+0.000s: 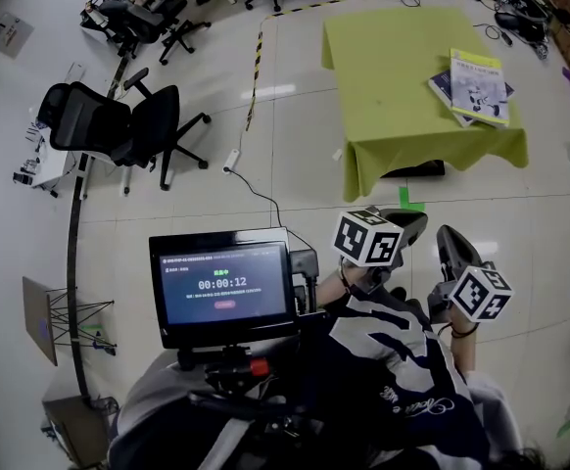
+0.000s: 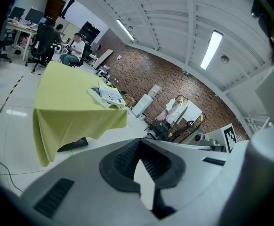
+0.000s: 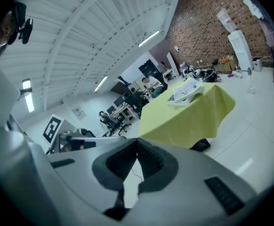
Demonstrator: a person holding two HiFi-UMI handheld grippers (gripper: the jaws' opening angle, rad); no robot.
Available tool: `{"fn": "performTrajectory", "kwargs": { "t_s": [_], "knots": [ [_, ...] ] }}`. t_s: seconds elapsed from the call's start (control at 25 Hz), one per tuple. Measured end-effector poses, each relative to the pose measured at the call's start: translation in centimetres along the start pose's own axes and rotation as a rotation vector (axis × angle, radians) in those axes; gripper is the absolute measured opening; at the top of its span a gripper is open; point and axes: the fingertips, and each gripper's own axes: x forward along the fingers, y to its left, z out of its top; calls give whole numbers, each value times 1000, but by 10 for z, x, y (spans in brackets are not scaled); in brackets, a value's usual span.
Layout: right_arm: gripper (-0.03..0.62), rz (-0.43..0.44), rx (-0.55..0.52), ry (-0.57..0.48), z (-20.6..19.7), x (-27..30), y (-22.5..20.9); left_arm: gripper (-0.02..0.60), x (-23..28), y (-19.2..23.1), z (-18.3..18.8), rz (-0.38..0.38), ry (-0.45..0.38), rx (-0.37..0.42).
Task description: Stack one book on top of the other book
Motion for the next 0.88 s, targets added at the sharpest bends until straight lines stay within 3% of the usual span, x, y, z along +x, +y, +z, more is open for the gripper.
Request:
{"fn": "performTrajectory", "kwargs": {
  "t_s": [0.24,0.88],
  "knots": [
    [-3,-3,-5,12,8,31,8,5,-7,28,20,5,-5,-10],
    [-3,-16,-3,21,2,28,6,5,-8,32,15,16,-4,-16]
  ]
}}
